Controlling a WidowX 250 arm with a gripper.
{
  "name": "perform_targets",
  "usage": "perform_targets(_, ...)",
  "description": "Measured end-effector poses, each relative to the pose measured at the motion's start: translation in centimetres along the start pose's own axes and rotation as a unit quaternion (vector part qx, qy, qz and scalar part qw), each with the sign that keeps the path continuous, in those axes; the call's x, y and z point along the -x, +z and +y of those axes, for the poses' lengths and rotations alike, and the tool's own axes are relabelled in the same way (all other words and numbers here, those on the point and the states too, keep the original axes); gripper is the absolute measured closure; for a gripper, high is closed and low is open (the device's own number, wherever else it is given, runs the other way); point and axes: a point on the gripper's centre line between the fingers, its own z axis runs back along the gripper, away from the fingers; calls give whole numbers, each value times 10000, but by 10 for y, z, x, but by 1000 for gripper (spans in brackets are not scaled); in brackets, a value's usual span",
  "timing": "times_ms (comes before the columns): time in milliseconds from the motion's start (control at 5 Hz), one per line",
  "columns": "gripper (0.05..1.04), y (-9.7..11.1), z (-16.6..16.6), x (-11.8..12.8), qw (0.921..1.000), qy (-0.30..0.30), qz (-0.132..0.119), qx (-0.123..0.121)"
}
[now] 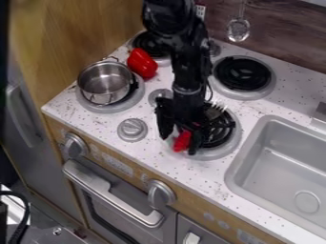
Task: Move the red fork to the upper right burner
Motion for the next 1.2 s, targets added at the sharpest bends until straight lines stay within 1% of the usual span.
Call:
perform_targets(200,85,-8,2,-1,9999,19,103,-43)
perform_targets(400,117,-9,1,-1,10000,66,44,32)
perform_targets(600,384,-10,3,3,9999,-60,33,-156)
perform_targets(800,658,-8,-2,8,9994,-209,-83,-277)
perform_targets(1000,690,0,-4,8,9993,-168,-238,-246)
perform_targets(1200,690,25,-8,-9,9976,192,-651,-142)
